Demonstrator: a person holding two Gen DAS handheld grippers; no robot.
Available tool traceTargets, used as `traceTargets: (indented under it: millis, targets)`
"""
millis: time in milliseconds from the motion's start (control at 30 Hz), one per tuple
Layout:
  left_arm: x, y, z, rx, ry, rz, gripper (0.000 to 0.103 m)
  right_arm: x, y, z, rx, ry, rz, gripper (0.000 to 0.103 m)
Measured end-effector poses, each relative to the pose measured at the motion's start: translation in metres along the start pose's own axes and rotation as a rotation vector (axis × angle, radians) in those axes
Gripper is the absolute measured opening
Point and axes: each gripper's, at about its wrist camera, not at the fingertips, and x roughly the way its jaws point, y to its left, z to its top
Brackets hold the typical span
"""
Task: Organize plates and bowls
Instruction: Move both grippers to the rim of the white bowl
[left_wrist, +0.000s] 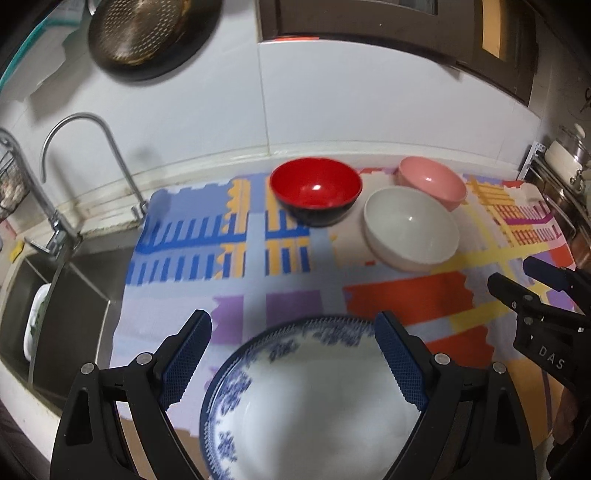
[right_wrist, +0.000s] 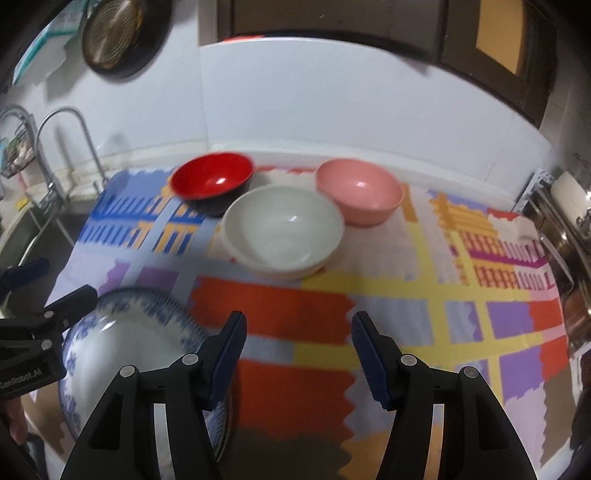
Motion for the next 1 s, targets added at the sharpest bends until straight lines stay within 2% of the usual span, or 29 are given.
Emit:
traceTargets:
  millis: [133,433,1000]
  targets:
    - [0.006,-0.010,0.016,0.017,-0.014,-0.012,0.091,0.004,-0.013,0.015,0.020,-0.028,-0.011,0.060]
    - [0.031,-0.028,0.046,0.059,-0.030,-0.043,0.090,0.028,-0.034,0.037,0.077,-0.028,0.018,0.060]
    - [0.107,-0.050,0.074,0.031,0.083,-0.127,0.078,0.091,-0.059,0.056,0.187,0.048,0.078,0.059]
